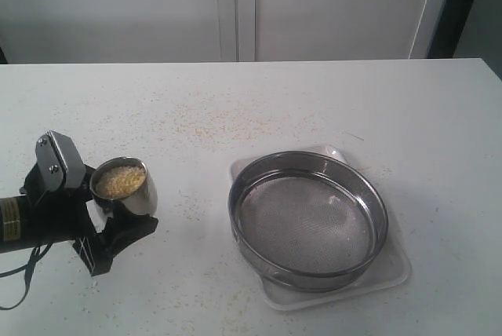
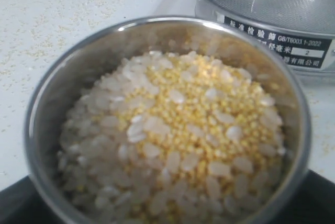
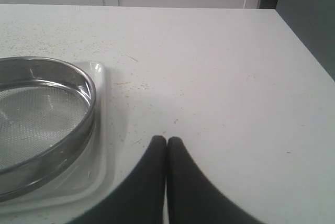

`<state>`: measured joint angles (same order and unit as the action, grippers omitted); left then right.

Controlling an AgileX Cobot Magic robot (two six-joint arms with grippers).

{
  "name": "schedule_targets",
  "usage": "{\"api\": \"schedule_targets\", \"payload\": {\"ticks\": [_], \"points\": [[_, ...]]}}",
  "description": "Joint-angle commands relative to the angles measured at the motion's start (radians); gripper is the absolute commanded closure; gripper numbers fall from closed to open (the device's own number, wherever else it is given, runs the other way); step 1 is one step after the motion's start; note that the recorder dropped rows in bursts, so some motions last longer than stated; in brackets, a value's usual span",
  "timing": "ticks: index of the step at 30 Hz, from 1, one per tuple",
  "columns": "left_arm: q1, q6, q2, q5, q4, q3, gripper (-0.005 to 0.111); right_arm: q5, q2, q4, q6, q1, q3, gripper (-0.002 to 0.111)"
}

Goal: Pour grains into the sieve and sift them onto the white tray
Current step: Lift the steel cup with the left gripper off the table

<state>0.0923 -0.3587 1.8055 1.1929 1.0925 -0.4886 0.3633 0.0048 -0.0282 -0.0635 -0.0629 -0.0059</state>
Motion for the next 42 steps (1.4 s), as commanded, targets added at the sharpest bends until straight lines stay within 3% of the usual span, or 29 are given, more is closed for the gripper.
{"api": "schedule_targets", "payload": {"ticks": [1,17,25,38,42], "points": [[0.003,-0.039,-0.043,0.028,-0.006,-0.002,0.107,-0.014,-0.005,-0.002,-0.001,0.003,0.006,0.108],[0.003,-0.151,-0.157,0.028,-0.048,-0.004,0.107,-0.014,-0.005,-0.002,-0.001,0.003,0.006,0.108],[0.003,-0.27,-0.165,0.028,-0.035,-0.104,0.107,-0.014,-0.005,-0.002,-0.001,0.003,0.006,0.108],[0.003,-0.274,-0.165,0.028,-0.037,-0.131,0.107,-0.014,-0.005,-0.002,-0.001,0.003,0.006,0.108],[0.035,-0.27,-0.165,0.028,-0.043,-0.141,0.107,-0.014,-0.005,-0.002,-0.001,0.003,0.006,0.108]]}}
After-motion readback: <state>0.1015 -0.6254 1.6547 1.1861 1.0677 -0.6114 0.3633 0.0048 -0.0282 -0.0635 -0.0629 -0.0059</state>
